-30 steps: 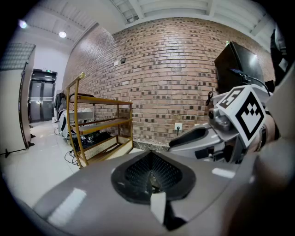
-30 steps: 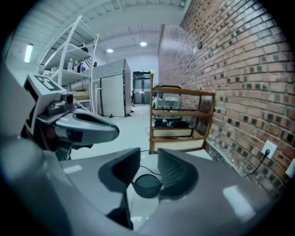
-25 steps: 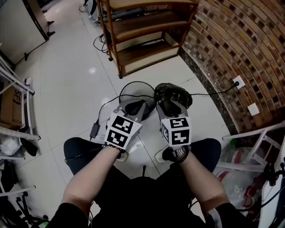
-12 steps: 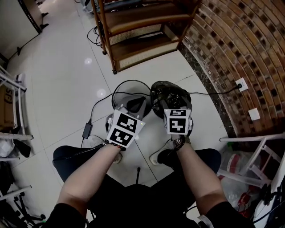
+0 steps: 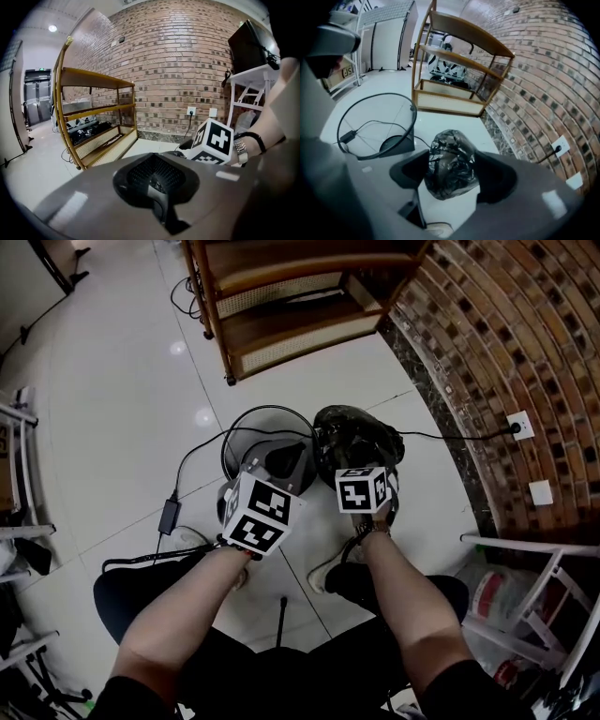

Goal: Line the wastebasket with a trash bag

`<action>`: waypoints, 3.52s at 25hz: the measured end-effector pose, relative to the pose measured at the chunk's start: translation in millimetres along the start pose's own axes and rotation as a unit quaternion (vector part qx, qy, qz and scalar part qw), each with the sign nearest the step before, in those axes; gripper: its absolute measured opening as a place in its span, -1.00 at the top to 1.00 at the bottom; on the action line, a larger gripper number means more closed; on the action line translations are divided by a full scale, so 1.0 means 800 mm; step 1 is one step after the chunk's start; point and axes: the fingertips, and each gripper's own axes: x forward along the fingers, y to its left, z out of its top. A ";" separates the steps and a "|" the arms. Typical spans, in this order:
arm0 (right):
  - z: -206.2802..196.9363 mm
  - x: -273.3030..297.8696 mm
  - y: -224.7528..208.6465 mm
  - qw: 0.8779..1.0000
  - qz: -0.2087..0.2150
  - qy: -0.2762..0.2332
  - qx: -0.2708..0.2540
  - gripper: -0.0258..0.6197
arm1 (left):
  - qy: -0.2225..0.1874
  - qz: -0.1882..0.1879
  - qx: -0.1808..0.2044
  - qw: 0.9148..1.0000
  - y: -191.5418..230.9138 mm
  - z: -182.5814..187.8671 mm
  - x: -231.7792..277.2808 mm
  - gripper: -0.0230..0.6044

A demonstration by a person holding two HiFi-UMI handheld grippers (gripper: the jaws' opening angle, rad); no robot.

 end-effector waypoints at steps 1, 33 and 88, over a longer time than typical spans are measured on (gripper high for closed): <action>-0.005 0.010 -0.002 1.000 -0.004 0.009 -0.003 -0.03 | 0.001 -0.001 -0.002 1.000 0.003 -0.003 0.004 0.93; -0.009 0.063 -0.086 0.991 -0.121 0.051 -0.037 0.88 | -0.014 0.002 -0.023 1.000 0.025 -0.016 0.014 0.93; 0.277 -0.333 -0.104 0.977 -0.038 -0.196 -0.080 0.89 | -0.023 -0.062 -0.274 0.959 -0.045 -0.013 -0.065 0.86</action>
